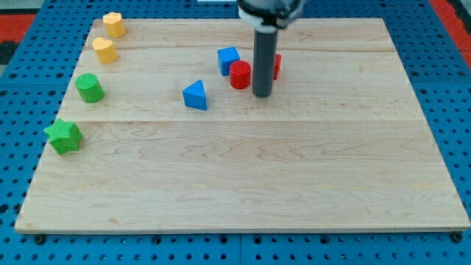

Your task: Move the blue triangle closer to the blue cube

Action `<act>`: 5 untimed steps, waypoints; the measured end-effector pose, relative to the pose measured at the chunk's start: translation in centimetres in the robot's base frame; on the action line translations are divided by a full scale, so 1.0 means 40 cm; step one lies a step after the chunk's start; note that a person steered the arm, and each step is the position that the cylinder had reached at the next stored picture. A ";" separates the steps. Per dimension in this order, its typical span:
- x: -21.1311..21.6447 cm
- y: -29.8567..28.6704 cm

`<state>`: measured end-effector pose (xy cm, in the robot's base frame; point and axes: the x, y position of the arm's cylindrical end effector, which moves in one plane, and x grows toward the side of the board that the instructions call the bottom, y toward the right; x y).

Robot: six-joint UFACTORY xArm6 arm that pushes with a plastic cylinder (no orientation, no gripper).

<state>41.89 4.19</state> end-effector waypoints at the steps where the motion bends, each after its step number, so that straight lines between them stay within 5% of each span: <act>1: 0.124 -0.090; 2: 0.095 -0.249; 5: -0.060 -0.248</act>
<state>39.49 -5.73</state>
